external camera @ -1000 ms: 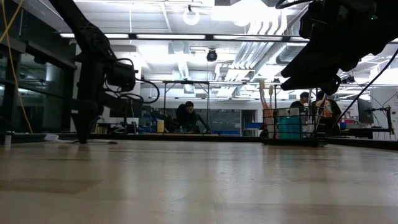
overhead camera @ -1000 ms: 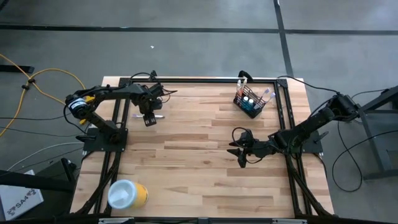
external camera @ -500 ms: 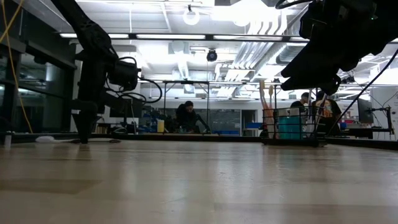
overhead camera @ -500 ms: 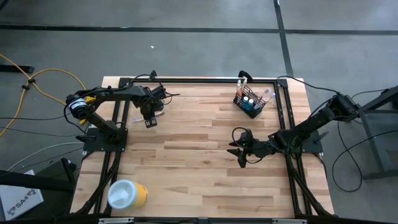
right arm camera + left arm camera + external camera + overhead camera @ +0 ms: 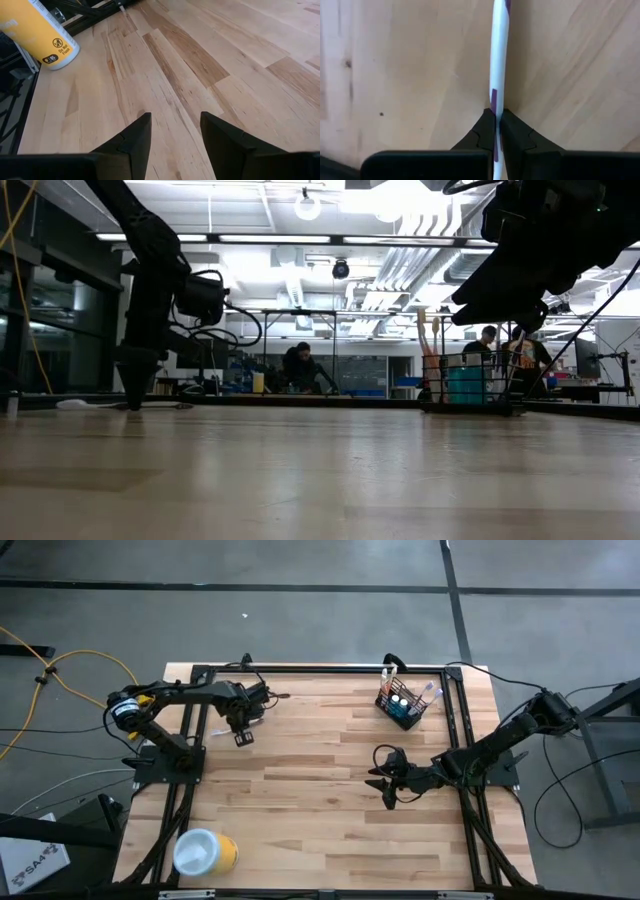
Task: Pick & Place toothbrushing station
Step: Put the purple toothbrush into the right of the black mesh organizer
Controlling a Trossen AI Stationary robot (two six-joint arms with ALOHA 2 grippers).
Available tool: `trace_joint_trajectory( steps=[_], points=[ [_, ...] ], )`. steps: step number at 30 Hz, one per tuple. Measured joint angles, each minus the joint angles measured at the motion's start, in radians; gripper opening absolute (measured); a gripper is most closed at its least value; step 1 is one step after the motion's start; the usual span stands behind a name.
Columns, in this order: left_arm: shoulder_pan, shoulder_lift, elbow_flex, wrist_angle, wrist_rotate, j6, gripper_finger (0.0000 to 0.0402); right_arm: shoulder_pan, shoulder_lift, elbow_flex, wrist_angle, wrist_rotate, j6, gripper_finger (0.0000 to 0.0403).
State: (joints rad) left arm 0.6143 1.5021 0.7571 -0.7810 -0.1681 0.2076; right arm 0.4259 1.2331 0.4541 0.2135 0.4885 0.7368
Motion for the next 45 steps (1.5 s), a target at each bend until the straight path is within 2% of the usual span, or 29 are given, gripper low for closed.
trace_joint_trajectory(
  steps=[8,13,18,23,28,34,40,45],
  points=[
    [-0.140,-0.033,0.005,-0.010,-0.166,0.028,0.0003,0.000,0.000,0.000,0.000,0.002,0.000,0.0162],
    [-0.250,-0.085,0.050,-0.038,-0.270,0.030,0.0002,0.000,0.000,0.000,0.000,0.002,0.000,0.0162],
    [-0.401,-0.132,0.120,-0.046,-0.400,0.032,0.0002,0.000,0.000,0.000,0.000,0.002,0.000,0.0162],
    [-0.595,-0.140,0.175,-0.015,-0.598,0.123,0.0002,0.000,0.000,0.000,0.000,0.002,0.023,0.0162],
    [-0.787,-0.140,0.178,0.125,-0.743,0.351,0.0002,0.000,0.000,0.000,0.011,-0.025,0.026,0.0162],
    [-0.957,-0.140,0.178,0.423,-0.852,0.671,0.0002,0.000,0.000,0.000,0.085,-0.028,0.012,0.0162],
    [-1.064,-0.114,0.179,0.741,-0.852,1.018,0.0002,-0.006,0.000,0.000,0.219,-0.107,-0.008,0.0162],
    [-1.110,-0.038,0.179,0.951,-0.773,1.256,0.0002,-0.016,0.000,0.001,0.313,-0.197,-0.024,0.0162]
  ],
)
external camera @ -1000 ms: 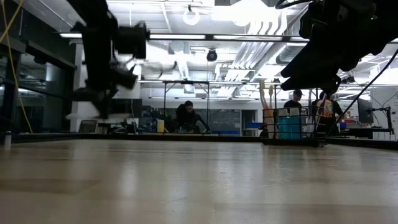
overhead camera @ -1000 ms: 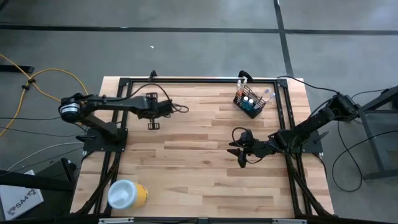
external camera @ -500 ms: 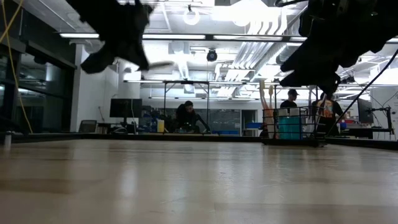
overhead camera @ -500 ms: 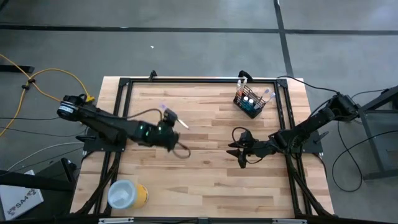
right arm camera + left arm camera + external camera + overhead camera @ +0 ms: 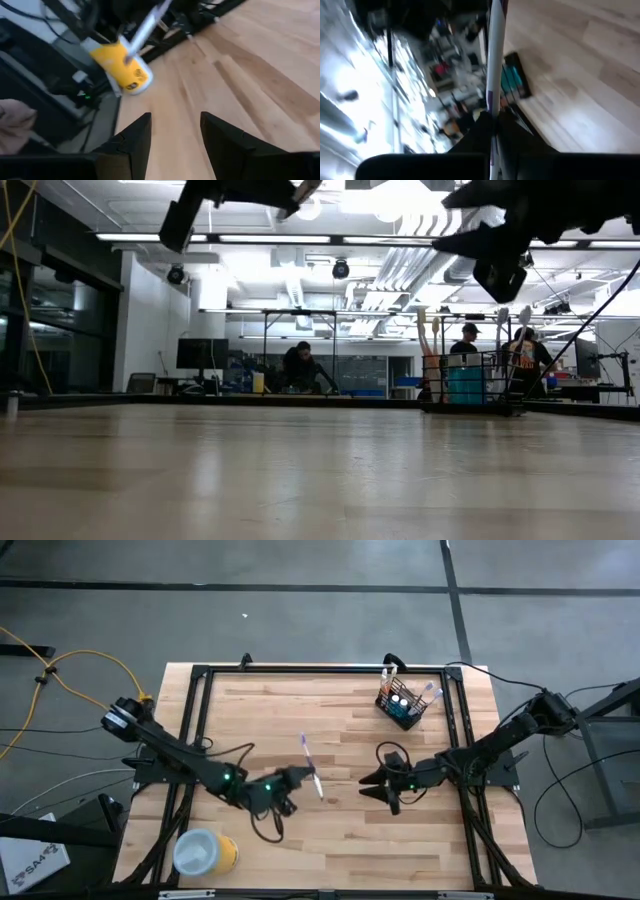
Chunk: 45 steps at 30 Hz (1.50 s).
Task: Pick & Place toothbrushing station
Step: Put the purple toothbrush into the right of the black mesh organizer
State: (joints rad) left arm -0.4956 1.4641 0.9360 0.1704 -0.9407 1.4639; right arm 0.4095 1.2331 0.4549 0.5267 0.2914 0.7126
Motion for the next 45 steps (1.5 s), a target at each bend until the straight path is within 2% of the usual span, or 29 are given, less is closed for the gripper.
trace_joint_trajectory(
  steps=[9,12,18,33,40,45],
  points=[
    [-0.025,0.162,0.000,0.338,0.085,0.342,0.0002,-0.005,0.000,0.000,0.093,-0.090,-0.003,0.0162],
    [-0.023,0.203,0.000,0.443,0.196,0.374,0.0002,-0.005,0.000,0.000,0.100,-0.091,-0.003,0.0162],
    [-0.014,0.267,0.000,0.588,0.350,0.482,0.0002,-0.005,0.000,0.000,0.115,-0.117,-0.003,0.0162],
    [0.064,0.276,0.002,0.641,0.625,0.477,0.0002,-0.019,0.001,-0.001,0.190,-0.138,0.020,0.0162],
    [0.086,0.276,0.002,0.642,0.666,0.475,0.0002,-0.057,0.003,-0.001,0.198,-0.144,0.024,0.0162],
    [0.105,0.276,0.002,0.642,0.666,0.466,0.0002,-0.092,0.054,-0.001,0.294,-0.214,0.025,0.0162]
  ],
)
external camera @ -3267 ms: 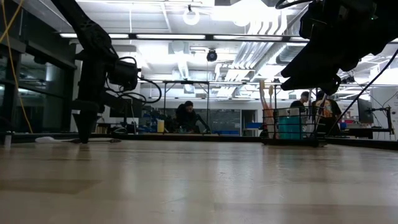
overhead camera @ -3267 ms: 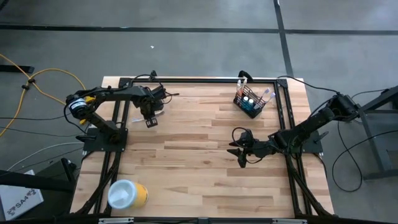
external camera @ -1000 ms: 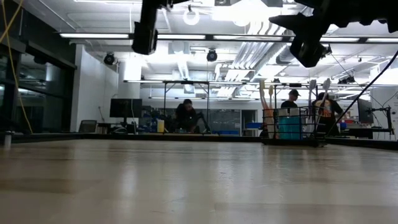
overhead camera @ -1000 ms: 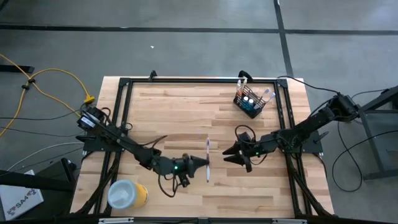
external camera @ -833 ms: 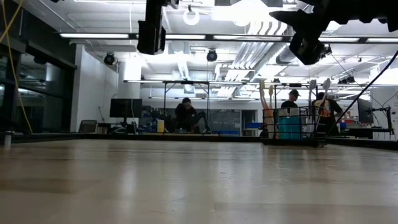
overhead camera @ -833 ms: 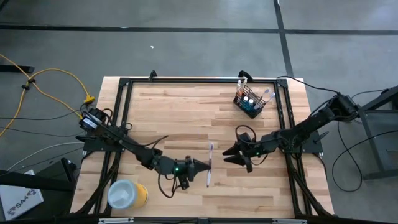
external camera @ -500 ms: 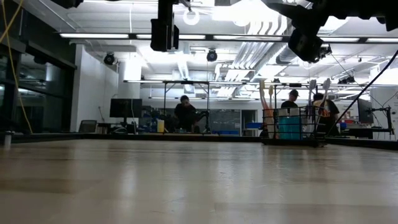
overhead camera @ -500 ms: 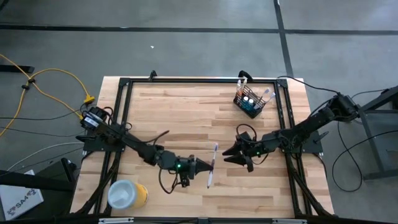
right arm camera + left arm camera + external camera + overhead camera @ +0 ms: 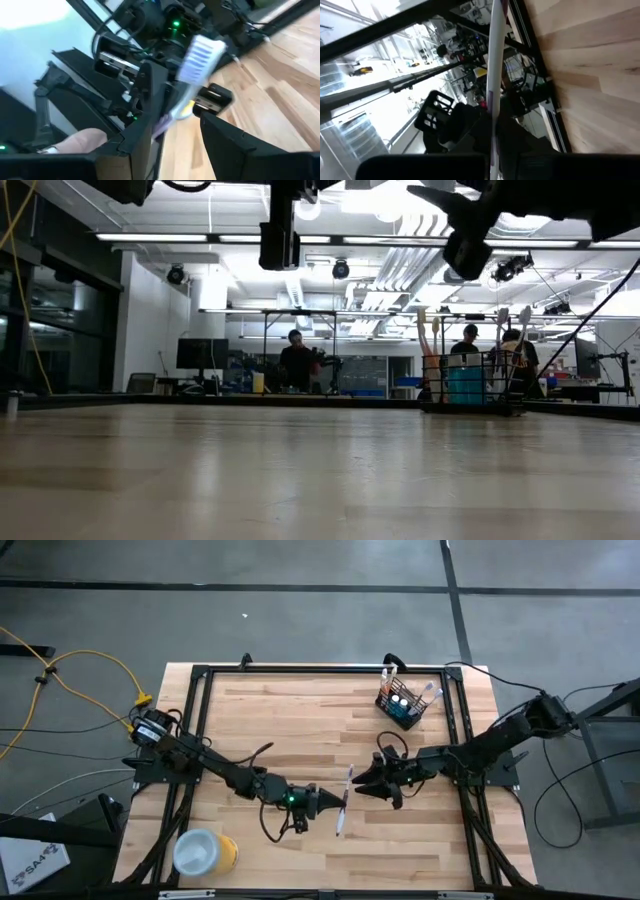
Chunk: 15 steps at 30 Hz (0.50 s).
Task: Pick & Place toothbrushing station
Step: Put the purple toothbrush into the right of the black mesh organizer
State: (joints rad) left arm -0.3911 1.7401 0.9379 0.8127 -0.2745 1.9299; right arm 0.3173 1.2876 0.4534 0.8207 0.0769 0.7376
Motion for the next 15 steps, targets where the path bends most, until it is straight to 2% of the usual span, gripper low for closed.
trace_joint_trajectory(
  steps=[7,15],
  points=[
    [0.028,0.000,0.000,0.000,0.015,-0.049,0.0002,-0.055,0.127,0.000,0.186,-0.077,0.004,0.0162],
    [0.026,0.000,0.000,-0.002,0.018,-0.062,0.0002,-0.085,0.143,0.000,0.227,-0.124,0.017,0.0162]
  ],
)
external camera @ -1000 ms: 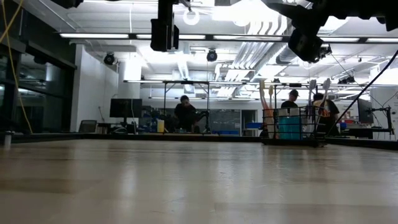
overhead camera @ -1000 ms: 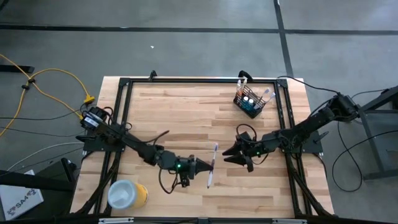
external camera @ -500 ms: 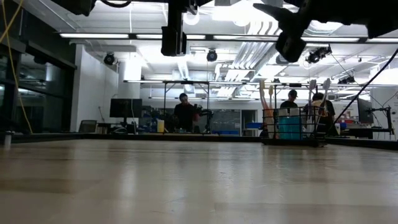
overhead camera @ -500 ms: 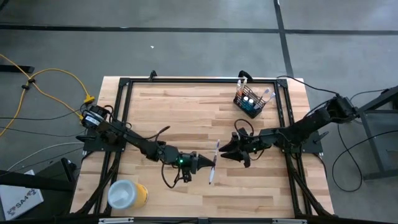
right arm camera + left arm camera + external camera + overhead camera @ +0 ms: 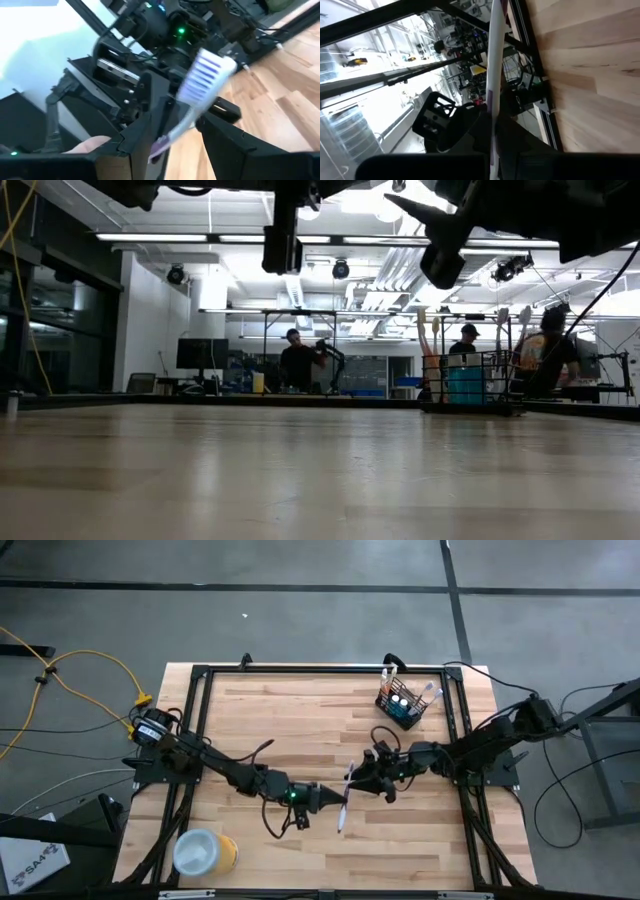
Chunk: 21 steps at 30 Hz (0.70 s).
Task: Pick & Place toothbrushing station
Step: Put the purple toothbrush into the right of the black mesh organizer
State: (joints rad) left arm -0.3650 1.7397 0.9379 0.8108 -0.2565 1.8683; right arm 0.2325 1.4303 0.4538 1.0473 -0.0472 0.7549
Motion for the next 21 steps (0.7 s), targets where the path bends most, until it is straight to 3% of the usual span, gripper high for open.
trace_joint_trajectory(
  steps=[6,21],
  points=[
    [-0.012,0.000,0.000,-0.003,0.000,-0.003,0.0002,0.000,0.000,0.000,0.015,-0.028,0.008,0.0155],
    [-0.018,-0.001,0.000,0.000,0.000,-0.002,0.0002,0.001,0.000,0.000,0.016,-0.030,0.002,0.0043]
  ],
)
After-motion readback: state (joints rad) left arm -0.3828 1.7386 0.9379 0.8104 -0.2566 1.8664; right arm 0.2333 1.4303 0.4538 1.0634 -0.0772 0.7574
